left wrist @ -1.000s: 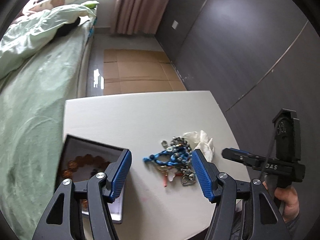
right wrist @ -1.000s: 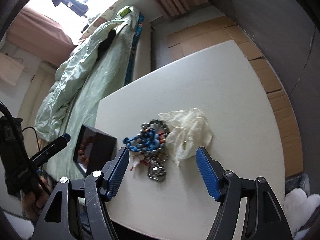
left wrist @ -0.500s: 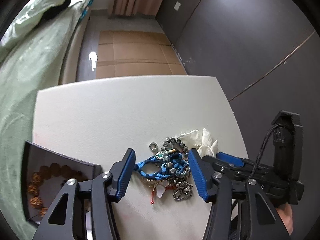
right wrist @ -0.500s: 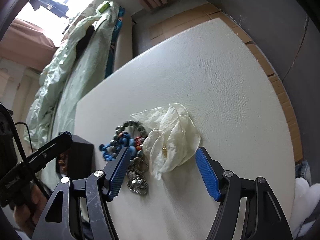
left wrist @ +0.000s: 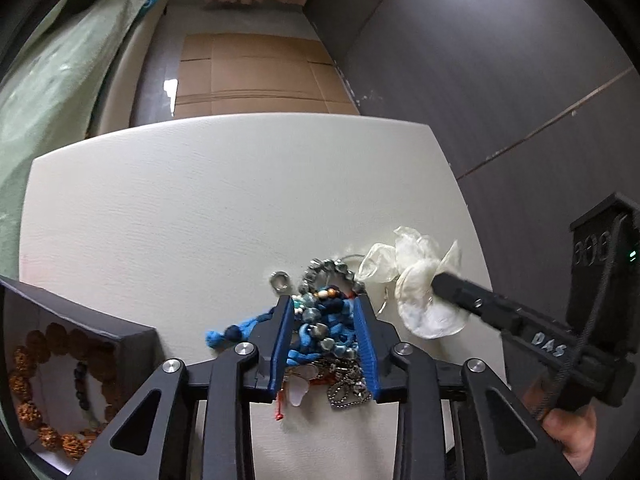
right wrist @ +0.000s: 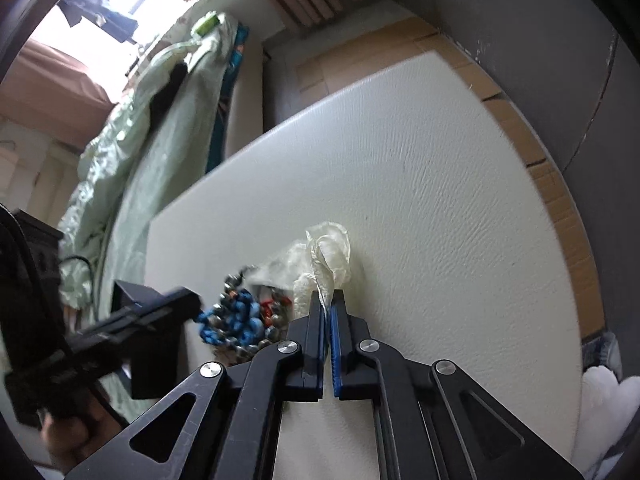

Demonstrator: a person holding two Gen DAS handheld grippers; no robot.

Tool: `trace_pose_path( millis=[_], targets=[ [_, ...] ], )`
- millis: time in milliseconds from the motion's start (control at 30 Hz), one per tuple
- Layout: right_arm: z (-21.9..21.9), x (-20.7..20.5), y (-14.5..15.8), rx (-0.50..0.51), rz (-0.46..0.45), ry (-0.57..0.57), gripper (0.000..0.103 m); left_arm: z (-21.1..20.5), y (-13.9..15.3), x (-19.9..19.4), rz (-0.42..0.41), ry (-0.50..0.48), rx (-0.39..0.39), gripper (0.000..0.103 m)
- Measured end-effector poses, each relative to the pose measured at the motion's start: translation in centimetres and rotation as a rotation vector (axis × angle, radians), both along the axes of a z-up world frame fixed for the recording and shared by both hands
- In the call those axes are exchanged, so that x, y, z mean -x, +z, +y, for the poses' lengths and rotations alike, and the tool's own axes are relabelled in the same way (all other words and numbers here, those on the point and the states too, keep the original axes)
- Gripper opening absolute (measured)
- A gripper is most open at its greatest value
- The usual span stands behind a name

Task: Organize jewelry
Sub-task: 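Grasp blue-silver bracelet with left tool while right tool grasps white cloth pouch, then place bracelet in box with left tool while right tool drops white pouch in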

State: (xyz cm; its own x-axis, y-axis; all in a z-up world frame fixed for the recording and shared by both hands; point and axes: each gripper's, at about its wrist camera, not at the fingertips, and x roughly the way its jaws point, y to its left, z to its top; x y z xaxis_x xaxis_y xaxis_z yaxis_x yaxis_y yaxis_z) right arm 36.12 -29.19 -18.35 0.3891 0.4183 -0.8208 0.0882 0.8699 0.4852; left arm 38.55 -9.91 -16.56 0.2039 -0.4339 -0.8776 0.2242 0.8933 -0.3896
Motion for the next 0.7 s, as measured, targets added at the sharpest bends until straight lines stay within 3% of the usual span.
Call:
trace_pose_path(
  millis=[100, 333, 367, 500, 700],
  targets=[
    [-0.3, 0.3, 0.5, -0.014, -0.017, -0.011, 0.004, -0.1, -0.5, 0.1, 0.012, 0.008, -0.037, 0.021],
    [-0.4, 0.6, 0.9, -0.03, -0.025, -0.011, 0.004, -0.7, -1.9, 0.1, 0.051, 0.012, -0.06, 0.019],
    [-0.4, 0.6, 0.9, -0.031, -0.026, -0.011, 0.004, -0.7, -1.9, 0.0, 0.05, 0.017, -0.058, 0.012],
    [-0.6, 0.7, 1.3, -0.046, -0.034, -0.022, 0.004, -1.0, -0.1, 0.2, -0.009, 0.02, -0.064, 0.01],
    [-1.1, 1.3, 2.7, -0.085, -0.08, -0.041, 0.004, -1.0, 3.4, 1.4, -0.087, 0.008, -0.011, 0.01]
  ],
)
